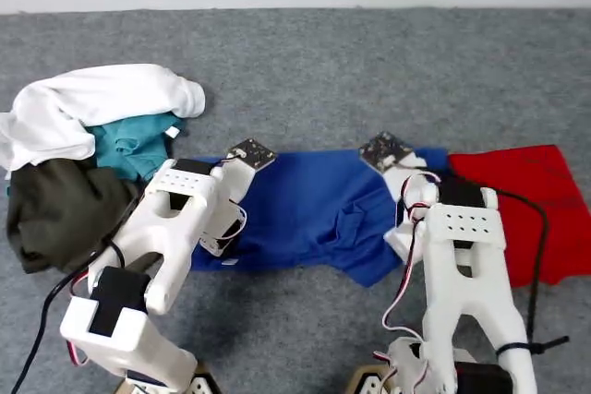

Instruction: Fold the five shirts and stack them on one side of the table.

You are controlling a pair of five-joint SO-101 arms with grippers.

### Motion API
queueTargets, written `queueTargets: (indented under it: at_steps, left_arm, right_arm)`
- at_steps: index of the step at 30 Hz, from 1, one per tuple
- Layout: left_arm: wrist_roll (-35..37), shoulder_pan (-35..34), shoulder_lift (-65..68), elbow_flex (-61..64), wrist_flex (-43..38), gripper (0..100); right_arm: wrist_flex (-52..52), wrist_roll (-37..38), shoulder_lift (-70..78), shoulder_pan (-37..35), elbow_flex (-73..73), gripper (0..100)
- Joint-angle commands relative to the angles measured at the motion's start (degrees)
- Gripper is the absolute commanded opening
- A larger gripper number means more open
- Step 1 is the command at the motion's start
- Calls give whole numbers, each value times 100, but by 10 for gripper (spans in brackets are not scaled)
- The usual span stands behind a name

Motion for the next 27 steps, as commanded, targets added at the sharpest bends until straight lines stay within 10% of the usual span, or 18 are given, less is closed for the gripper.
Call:
queueTargets:
  at_steps: [1,27]
  left_arm:
    - [26,44,97,40,-281,73]
    - [26,44,97,40,-281,73]
  right_arm:
    - [-488,-290,-57,-40,-185,11]
    - [-1868,-2145,1851,321,-1363,128]
